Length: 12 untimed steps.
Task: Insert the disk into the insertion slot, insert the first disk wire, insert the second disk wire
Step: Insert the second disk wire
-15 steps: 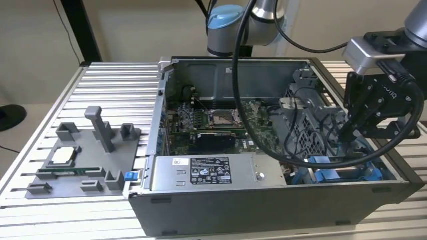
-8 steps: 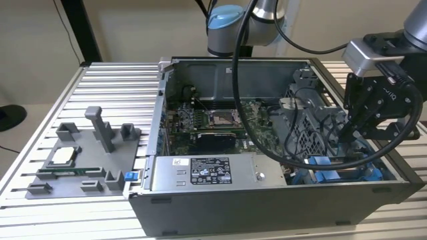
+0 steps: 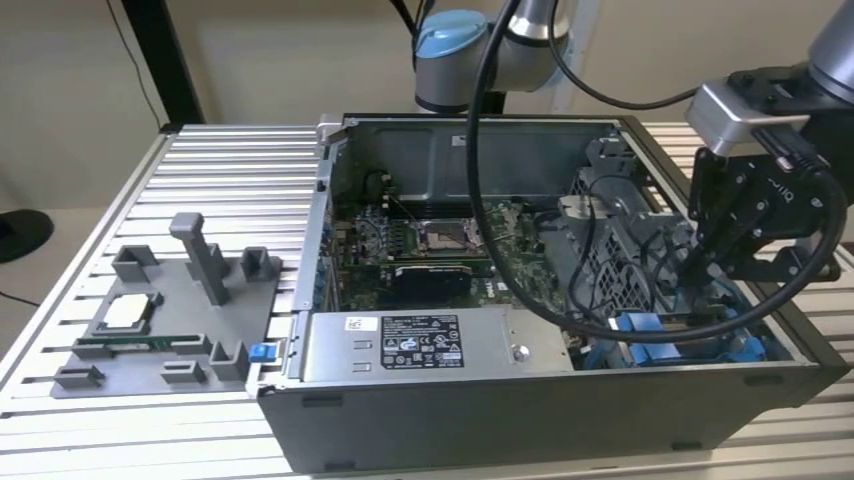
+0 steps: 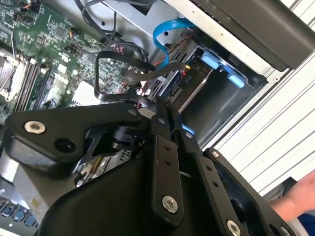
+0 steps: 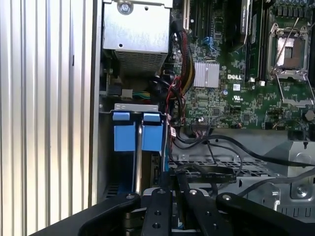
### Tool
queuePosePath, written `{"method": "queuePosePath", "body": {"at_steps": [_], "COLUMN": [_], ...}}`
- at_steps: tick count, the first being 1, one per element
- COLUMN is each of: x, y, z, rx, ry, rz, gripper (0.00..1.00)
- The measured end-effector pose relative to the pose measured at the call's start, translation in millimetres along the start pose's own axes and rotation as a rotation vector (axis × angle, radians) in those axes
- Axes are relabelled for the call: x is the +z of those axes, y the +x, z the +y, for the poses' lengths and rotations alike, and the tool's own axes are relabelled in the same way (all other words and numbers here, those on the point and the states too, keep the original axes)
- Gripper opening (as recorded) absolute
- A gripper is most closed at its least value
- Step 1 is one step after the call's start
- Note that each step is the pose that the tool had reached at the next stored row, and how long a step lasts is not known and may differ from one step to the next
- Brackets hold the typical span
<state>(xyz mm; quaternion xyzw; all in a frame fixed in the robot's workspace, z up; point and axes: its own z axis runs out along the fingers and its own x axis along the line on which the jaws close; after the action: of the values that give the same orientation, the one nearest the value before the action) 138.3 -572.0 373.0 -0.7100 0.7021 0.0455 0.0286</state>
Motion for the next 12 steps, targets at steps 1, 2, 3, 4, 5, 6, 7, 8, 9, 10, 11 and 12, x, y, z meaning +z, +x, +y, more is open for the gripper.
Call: {"method": "queuePosePath", "body": {"at_steps": [1,2,3,4,5,6,7,8,9,10,11,12], "x": [0.8,1.7,2.8,3.8,4.7,5.4,6.0,6.7,7.3,8.0,8.4,9.0], "y": [0.1,0.2,0.4,0.5,0.5,0.6,0.7,0.8,1.0,1.2,1.5,1.8], "z": [0.0,-0.1,-0.1,0.0,-0.1,-0.1,-0.1,-0.2,-0.2,-0.2,-0.4,-0.6], "rx": [0.0,0.0,0.0,0.0,-0.001,-0.001,-0.001,-0.001,-0.001,-0.001,-0.001,-0.001], "ry": [0.0013,0.0025,0.0035,0.0043,0.0051,0.0062,0.0064,0.0066,0.0067,0.0068,0.0068,0.0069], "rz": [-0.0001,-0.0003,-0.0002,-0.0001,0.0,-0.0001,0.0,-0.0002,-0.0001,-0.0002,0.0,0.0], "gripper": [0.0,0.0,0.0,0.0,0.0,0.0,0.0,0.0,0.0,0.0,0.0,0.0]}}
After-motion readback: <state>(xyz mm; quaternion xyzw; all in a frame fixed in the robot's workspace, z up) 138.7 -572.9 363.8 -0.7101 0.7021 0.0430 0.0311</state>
